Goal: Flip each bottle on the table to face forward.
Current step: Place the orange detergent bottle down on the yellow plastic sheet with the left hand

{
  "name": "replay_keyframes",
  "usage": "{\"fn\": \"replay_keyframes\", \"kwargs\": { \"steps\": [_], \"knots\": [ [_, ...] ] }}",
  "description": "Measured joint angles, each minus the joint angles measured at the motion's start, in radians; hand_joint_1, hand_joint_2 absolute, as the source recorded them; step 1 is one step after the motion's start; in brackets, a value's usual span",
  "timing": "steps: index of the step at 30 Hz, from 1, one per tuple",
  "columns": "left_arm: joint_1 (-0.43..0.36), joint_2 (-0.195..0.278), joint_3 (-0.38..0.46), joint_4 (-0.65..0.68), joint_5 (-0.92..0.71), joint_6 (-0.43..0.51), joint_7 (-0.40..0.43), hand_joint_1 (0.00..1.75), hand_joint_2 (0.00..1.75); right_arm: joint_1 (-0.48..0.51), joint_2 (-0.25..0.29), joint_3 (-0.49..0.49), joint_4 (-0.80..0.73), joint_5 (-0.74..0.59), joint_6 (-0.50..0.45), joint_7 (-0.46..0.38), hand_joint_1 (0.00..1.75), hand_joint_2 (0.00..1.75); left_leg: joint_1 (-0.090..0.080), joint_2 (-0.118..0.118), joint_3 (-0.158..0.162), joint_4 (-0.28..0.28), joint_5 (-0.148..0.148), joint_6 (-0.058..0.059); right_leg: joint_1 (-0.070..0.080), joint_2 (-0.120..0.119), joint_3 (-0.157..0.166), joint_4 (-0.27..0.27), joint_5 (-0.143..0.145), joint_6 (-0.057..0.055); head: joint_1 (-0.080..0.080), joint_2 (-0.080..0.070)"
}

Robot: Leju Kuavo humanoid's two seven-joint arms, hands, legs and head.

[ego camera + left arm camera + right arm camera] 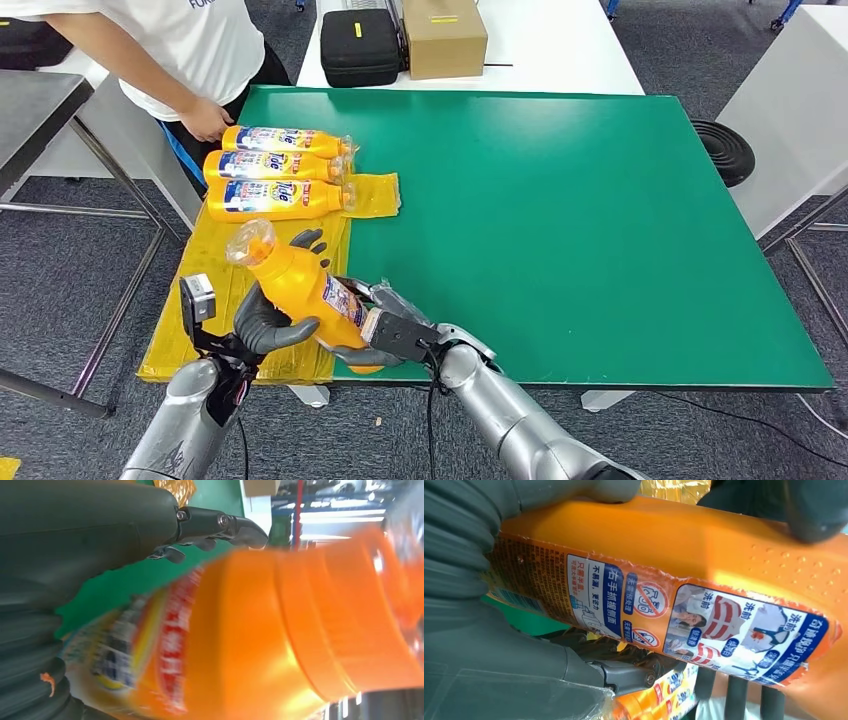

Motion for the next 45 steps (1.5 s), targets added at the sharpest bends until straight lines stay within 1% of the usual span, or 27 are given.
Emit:
{"fn": "replay_keyframes", "kwargs": {
  "steps": [8,23,24,27,28,41,45],
  "knots": [
    [-0.023,-0.004,-0.041,0.027,0.004,-0.030,-0.008,0.00,1.75,-0.015,0.004,0.022,0.043,0.007,0.003,0.000,1.75,1.75,0.000,0.000,0.000,0.000,0.000,0.000,0.000,0.000,0.000,0.000,0.000,0.000,0.000,0.000],
    [-0.021,0.006,-0.048,0.025,0.072,-0.099,-0.016,0.01,1.75,-0.018,0.000,0.040,0.074,0.010,0.003,0.008,1.75,1.75,0.000,0.000,0.000,0.000,0.000,0.000,0.000,0.000,0.000,0.000,0.000,0.000,0.000,0.000],
    [-0.022,0.006,-0.048,0.025,0.076,-0.104,-0.015,0.41,1.75,-0.018,-0.001,0.040,0.075,0.010,0.003,0.008,1.75,1.75,0.000,0.000,0.000,0.000,0.000,0.000,0.000,0.000,0.000,0.000,0.000,0.000,0.000,0.000],
    [-0.022,0.008,-0.049,0.022,0.086,-0.120,-0.014,1.71,1.75,-0.016,-0.005,0.042,0.077,0.012,-0.001,0.011,1.75,1.75,0.000,0.000,0.000,0.000,0.000,0.000,0.000,0.000,0.000,0.000,0.000,0.000,0.000,0.000],
    [-0.022,0.009,-0.049,0.021,0.087,-0.124,-0.014,1.75,1.75,-0.015,-0.006,0.042,0.078,0.012,-0.003,0.011,1.75,1.75,0.000,0.000,0.000,0.000,0.000,0.000,0.000,0.000,0.000,0.000,0.000,0.000,0.000,0.000],
    [-0.022,0.022,-0.084,-0.011,0.051,-0.139,-0.050,1.75,1.75,-0.011,-0.010,0.043,0.079,0.012,-0.005,0.012,1.75,1.75,0.000,0.001,0.000,0.000,0.000,0.000,0.000,0.000,0.000,0.000,0.000,0.000,0.000,0.000],
    [-0.021,0.026,-0.095,-0.021,0.018,-0.139,-0.071,1.75,1.75,-0.011,-0.010,0.043,0.079,0.010,-0.005,0.012,1.75,1.75,0.000,0.000,0.000,0.000,0.000,0.000,0.000,0.000,0.000,0.000,0.000,0.000,0.000,0.000]
  ]
}}
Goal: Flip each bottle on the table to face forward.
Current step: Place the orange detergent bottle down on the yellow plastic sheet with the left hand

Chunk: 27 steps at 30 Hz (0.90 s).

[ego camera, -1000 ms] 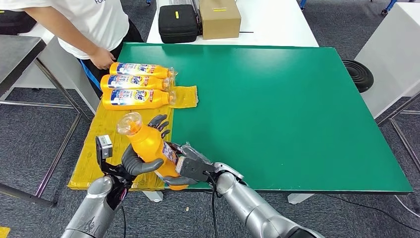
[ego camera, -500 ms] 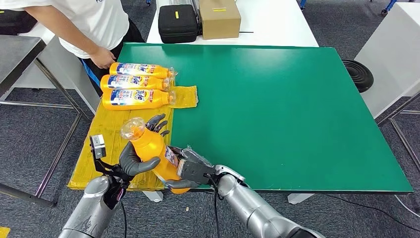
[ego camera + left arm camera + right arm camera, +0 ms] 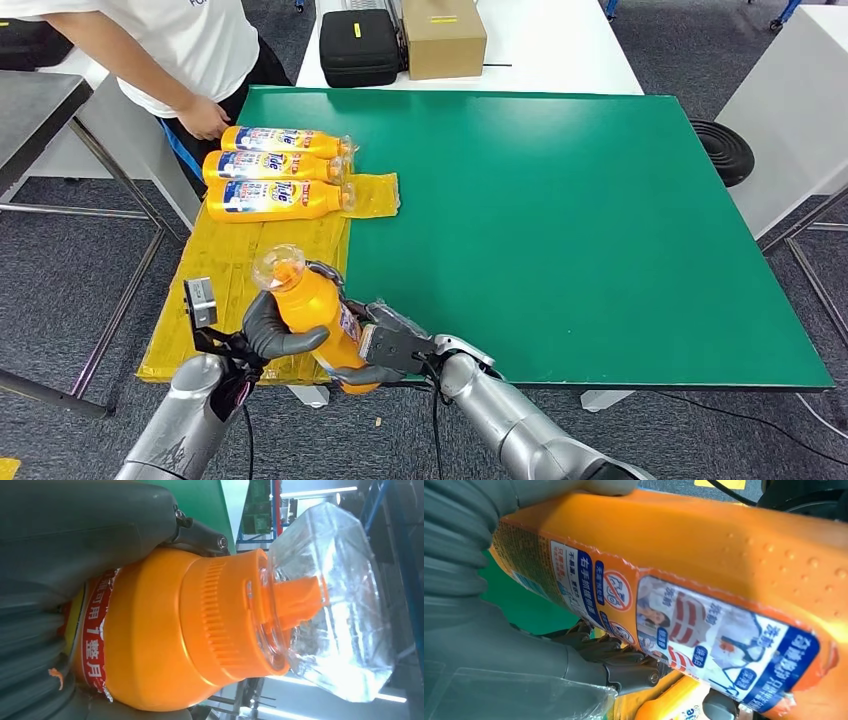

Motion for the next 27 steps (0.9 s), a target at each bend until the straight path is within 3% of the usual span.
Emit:
{"fn": "replay_keyframes", "kwargs": {
  "steps": [3,4,7,13,21,27],
  "knots": [
    [0.000,0.004,-0.012,-0.008,-0.028,0.001,-0.006,1.75,1.75,0.000,0.000,0.000,0.000,-0.002,0.000,0.000,0.49,1.75,0.000,0.000,0.000,0.000,0.000,0.000,0.000,0.000,0.000,0.000,0.000,0.000,0.000,0.000],
    [-0.001,0.004,-0.016,-0.009,-0.035,0.001,-0.006,1.75,1.75,0.000,-0.001,0.000,0.000,-0.002,-0.001,0.000,0.06,1.31,0.000,0.000,0.000,0.000,0.000,0.000,0.000,0.000,0.000,0.000,0.000,0.000,0.000,0.000],
    [-0.002,0.006,-0.027,-0.014,-0.047,0.004,-0.007,1.75,1.75,0.001,-0.002,0.000,0.000,-0.008,-0.014,0.003,0.00,0.00,0.000,0.000,0.000,0.000,0.000,0.000,0.000,0.000,0.000,0.000,0.000,0.000,0.000,0.000],
    [-0.003,0.009,-0.031,-0.038,-0.069,0.041,0.003,1.75,1.75,0.013,-0.002,-0.015,-0.018,-0.035,-0.089,0.017,0.00,0.00,0.000,0.000,0.000,0.000,0.000,0.000,0.000,0.000,0.000,0.000,0.000,0.000,0.000,0.000],
    [-0.003,0.030,-0.021,-0.044,-0.102,0.108,0.038,1.75,1.75,0.048,-0.017,-0.057,-0.132,-0.071,-0.096,0.017,0.00,0.00,0.000,0.000,0.000,0.000,0.000,0.000,0.000,0.000,0.000,0.000,0.000,0.000,0.000,0.000],
    [-0.032,0.079,0.025,-0.044,-0.232,0.281,0.055,1.75,1.75,0.106,-0.061,-0.085,-0.281,-0.108,-0.059,0.017,0.00,0.00,0.000,0.000,0.000,0.000,0.000,0.000,0.000,0.000,0.000,0.000,0.000,0.000,0.000,0.000]
  ]
}}
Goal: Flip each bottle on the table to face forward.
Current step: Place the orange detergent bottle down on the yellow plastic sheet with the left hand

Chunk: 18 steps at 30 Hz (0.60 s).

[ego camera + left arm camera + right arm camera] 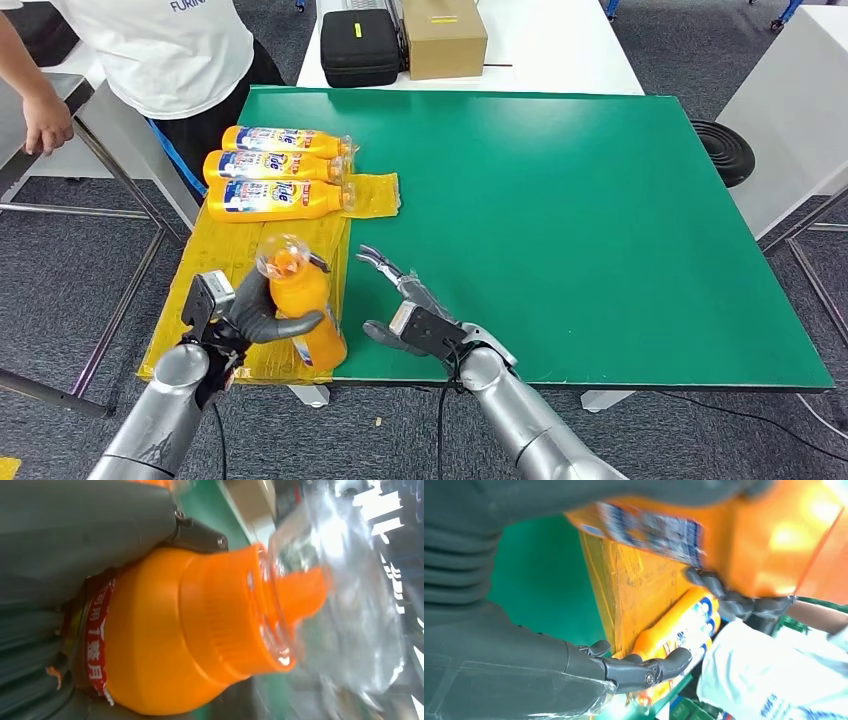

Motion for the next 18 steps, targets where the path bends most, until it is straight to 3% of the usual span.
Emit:
{"fn": "replay_keyframes", "kwargs": {
  "steps": [9,13,18],
  "knots": [
    [-0.098,0.069,0.032,0.002,-0.288,0.281,0.073,1.75,1.75,0.086,-0.044,-0.005,-0.179,-0.001,0.040,0.017,0.00,0.00,0.000,0.000,0.000,0.000,0.000,0.000,0.000,0.000,0.000,0.000,0.000,0.000,0.000,0.000],
    [-0.150,0.103,0.050,0.004,-0.350,0.309,0.095,1.75,1.75,0.120,-0.061,-0.006,-0.240,-0.015,0.070,0.019,0.00,0.00,0.000,0.000,0.000,0.000,0.000,0.000,0.000,0.000,0.000,0.000,0.000,0.000,0.000,0.000],
    [-0.165,0.112,0.053,0.004,-0.366,0.311,0.101,1.75,1.75,0.126,-0.066,-0.008,-0.256,-0.023,0.076,0.019,0.00,0.00,0.000,0.000,0.000,0.000,0.000,0.000,0.000,0.000,0.000,0.000,0.000,0.000,0.000,0.000]
  ]
}}
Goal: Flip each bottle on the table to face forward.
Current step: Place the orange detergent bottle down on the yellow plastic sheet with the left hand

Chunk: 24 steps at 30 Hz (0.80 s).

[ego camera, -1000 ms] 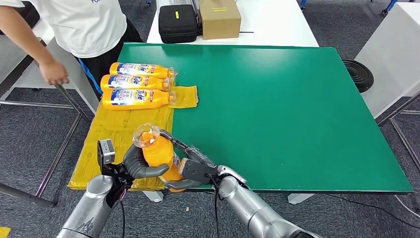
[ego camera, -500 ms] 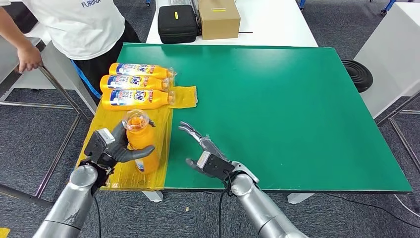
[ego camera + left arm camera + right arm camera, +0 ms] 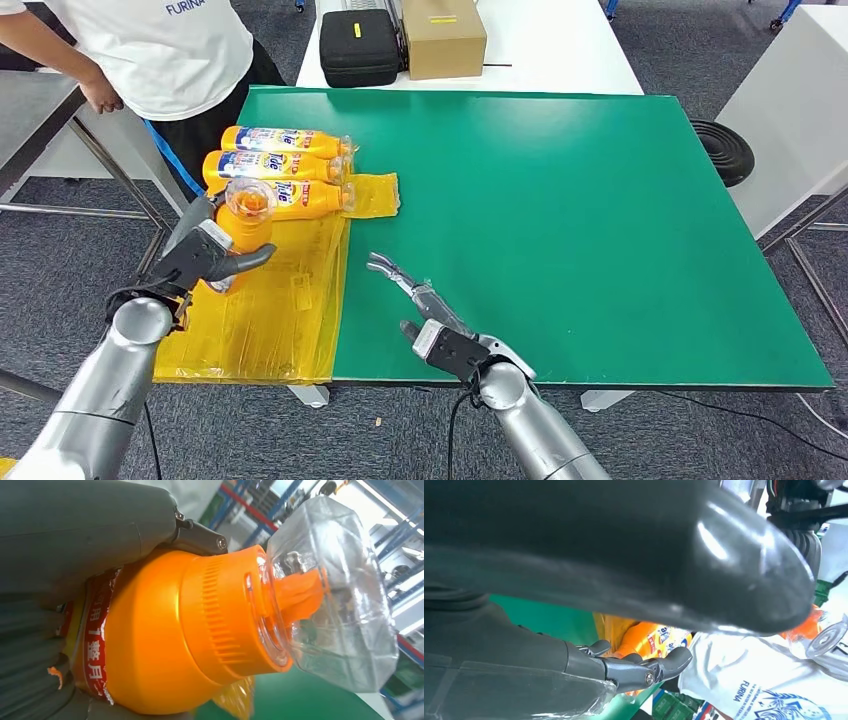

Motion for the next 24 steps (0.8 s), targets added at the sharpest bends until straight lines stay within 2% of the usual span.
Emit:
{"fn": "replay_keyframes", "kwargs": {
  "steps": [6,9,16,20,24],
  "knots": [
    [-0.027,0.009,-0.002,0.002,-0.027,-0.005,0.011,1.75,1.75,0.002,-0.007,-0.015,-0.023,-0.016,0.013,0.002,0.00,0.00,0.000,0.000,0.000,0.000,0.000,0.000,0.000,0.000,0.000,0.000,0.000,0.000,0.000,0.000],
    [-0.072,0.036,-0.039,0.008,-0.128,-0.044,0.033,1.75,1.75,0.018,-0.013,-0.045,-0.046,-0.041,0.041,0.005,0.00,0.00,0.000,0.000,0.000,0.000,0.000,0.000,0.000,0.000,0.000,0.000,0.000,0.000,0.000,0.000],
    [-0.144,0.136,-0.238,0.069,-0.340,-0.164,0.048,1.75,1.75,0.049,-0.019,-0.093,-0.068,-0.072,0.076,-0.005,0.00,0.00,0.000,0.000,0.000,0.000,0.000,0.000,0.000,0.001,0.000,0.000,0.000,0.000,0.000,0.000],
    [-0.173,0.183,-0.354,0.121,-0.388,-0.184,0.039,1.75,1.75,0.060,-0.021,-0.110,-0.076,-0.077,0.084,-0.010,0.00,0.00,0.000,0.000,0.000,0.000,0.000,0.000,0.000,0.001,0.000,0.000,0.000,0.000,0.000,0.000],
    [-0.189,0.209,-0.446,0.160,-0.401,-0.197,0.036,1.75,1.75,0.072,-0.023,-0.119,-0.084,-0.084,0.088,-0.018,0.00,0.00,0.000,0.000,0.000,0.000,0.000,0.000,0.000,0.001,0.000,0.000,0.000,0.000,0.000,0.000]
  ]
}}
